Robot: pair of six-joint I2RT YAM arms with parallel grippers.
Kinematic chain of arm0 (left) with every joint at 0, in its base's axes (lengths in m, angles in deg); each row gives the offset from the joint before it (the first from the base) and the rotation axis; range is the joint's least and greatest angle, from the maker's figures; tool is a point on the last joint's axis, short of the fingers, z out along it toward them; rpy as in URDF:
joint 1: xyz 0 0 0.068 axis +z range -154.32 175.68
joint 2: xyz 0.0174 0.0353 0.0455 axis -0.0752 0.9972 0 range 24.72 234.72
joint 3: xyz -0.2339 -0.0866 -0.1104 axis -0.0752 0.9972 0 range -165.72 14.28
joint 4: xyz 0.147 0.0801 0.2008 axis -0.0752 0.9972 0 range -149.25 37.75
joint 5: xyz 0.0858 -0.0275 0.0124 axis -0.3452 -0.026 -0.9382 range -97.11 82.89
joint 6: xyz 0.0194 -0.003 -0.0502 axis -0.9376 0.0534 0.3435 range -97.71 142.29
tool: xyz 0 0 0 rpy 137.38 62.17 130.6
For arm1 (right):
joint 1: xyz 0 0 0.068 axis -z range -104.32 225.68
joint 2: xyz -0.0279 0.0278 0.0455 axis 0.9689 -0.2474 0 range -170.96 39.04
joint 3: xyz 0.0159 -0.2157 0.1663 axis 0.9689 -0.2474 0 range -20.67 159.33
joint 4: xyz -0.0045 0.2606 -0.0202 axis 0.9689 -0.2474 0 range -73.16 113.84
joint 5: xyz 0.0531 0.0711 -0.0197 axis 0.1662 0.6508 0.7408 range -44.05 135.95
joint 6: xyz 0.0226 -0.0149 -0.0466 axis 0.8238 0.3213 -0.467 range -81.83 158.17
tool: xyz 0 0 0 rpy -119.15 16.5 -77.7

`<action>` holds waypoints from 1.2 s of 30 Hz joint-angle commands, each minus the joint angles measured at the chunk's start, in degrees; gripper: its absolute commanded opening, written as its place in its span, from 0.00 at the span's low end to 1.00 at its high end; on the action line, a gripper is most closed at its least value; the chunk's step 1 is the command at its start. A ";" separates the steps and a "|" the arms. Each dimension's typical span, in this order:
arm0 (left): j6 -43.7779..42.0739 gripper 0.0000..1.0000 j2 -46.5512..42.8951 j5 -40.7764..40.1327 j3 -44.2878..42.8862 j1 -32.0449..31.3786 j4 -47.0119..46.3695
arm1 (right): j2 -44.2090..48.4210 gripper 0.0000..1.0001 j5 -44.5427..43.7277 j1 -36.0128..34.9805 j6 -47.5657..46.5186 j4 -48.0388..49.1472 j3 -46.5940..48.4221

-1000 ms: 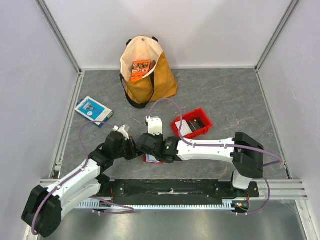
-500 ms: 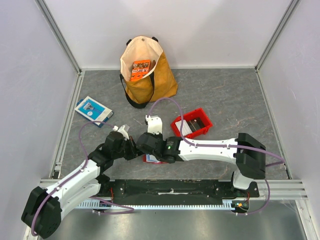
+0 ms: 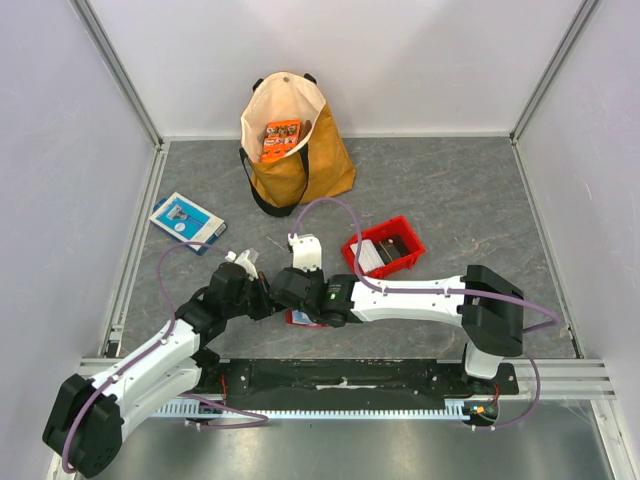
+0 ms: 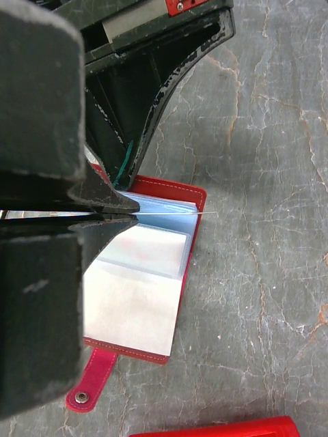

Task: Put the credit cards into the card holder
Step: Insert the credit card into the card holder.

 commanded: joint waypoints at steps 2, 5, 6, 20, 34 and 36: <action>1.41 0.02 -0.26 0.62 -1.54 -0.24 -0.62 | 1.78 0.00 -3.21 -0.45 1.37 -1.63 0.42; 0.97 0.02 0.44 0.18 -1.45 -0.24 -0.62 | 2.58 0.00 -3.65 -0.45 1.81 -2.33 -0.81; 0.80 0.02 0.71 -0.08 -1.36 -0.24 -0.62 | 3.01 0.00 -3.74 -0.45 2.33 -2.42 -1.69; -1.23 0.02 5.80 -1.75 1.53 -0.24 -3.69 | 14.00 0.00 17.86 9.29 4.71 21.27 -26.11; -0.26 0.02 8.44 -2.89 4.26 -0.15 -5.89 | 13.57 0.00 34.66 15.81 13.94 48.19 -40.62; -0.17 0.02 8.62 -3.16 4.35 -0.15 -5.89 | 13.04 0.00 34.85 16.07 14.55 48.38 -40.98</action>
